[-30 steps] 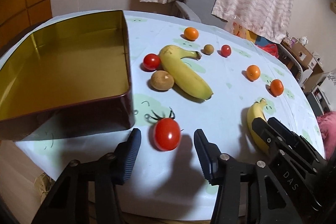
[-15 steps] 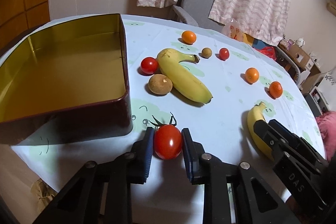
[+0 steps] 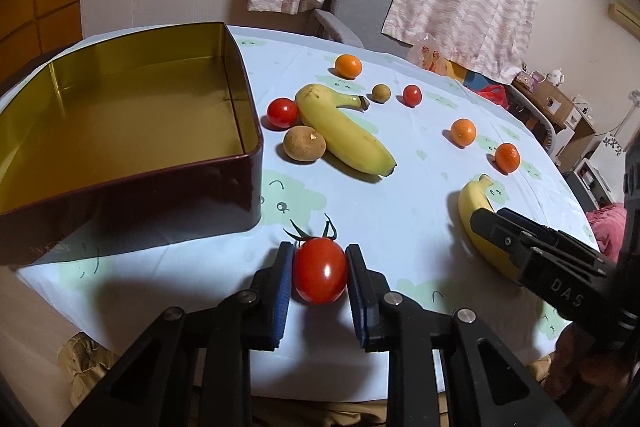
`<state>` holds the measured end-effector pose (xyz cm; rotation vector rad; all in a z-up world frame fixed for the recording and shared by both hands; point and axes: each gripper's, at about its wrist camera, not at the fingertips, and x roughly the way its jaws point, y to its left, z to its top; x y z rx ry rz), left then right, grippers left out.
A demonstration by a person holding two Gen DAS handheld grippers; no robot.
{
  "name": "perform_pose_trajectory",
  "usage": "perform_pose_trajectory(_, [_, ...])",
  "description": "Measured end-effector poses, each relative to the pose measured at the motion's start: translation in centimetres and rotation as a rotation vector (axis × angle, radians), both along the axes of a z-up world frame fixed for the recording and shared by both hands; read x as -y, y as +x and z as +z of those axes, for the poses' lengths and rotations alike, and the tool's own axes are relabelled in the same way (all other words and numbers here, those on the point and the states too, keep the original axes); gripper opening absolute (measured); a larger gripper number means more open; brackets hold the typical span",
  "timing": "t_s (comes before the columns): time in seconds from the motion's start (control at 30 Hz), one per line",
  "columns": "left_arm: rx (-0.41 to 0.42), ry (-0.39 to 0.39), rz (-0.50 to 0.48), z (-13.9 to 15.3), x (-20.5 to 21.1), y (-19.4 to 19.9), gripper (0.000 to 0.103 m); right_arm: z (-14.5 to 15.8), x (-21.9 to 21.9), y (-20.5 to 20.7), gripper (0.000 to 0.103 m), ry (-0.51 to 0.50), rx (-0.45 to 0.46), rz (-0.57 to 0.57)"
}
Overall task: Organize fruits
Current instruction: 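Grasp the red cherry tomato with the left gripper while the right gripper lifts the banana, then carry the tomato into the tin tray and open the left gripper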
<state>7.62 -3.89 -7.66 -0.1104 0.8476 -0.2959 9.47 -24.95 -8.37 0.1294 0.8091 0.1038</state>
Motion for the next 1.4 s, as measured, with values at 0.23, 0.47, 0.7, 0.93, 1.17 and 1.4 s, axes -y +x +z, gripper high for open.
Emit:
perform_pose_trajectory(0.23, [-0.005, -0.038, -0.002, -0.1, -0.4, 0.0, 0.026, -0.1, 0.0, -0.6, 0.038, -0.005, 0.005, -0.002])
perform_pose_trajectory(0.47, [-0.009, -0.098, -0.019, 0.4, -1.2, -0.2, 0.026, 0.4, 0.7, -1.9, 0.033, 0.054, 0.024, -0.061])
perform_pose_trajectory(0.7, [0.053, -0.114, -0.059, 2.3, -1.5, -1.4, 0.026, 1.9, 0.3, -2.8, 0.033, 0.104, 0.062, -0.070])
perform_pose_trajectory(0.93, [0.135, -0.106, -0.055, 5.3, -3.0, -2.2, 0.026, 3.7, -1.7, -2.8, 0.033, 0.121, 0.091, -0.033])
perform_pose_trajectory(1.17, [0.160, -0.108, 0.028, 6.8, -6.3, -1.0, 0.026, 5.3, -3.8, -2.1, 0.033, 0.134, 0.113, 0.013])
perform_pose_trajectory(1.4, [0.157, -0.075, 0.135, 6.9, -10.0, 0.7, 0.026, 7.9, -6.4, -1.4, 0.011, 0.094, 0.168, 0.070])
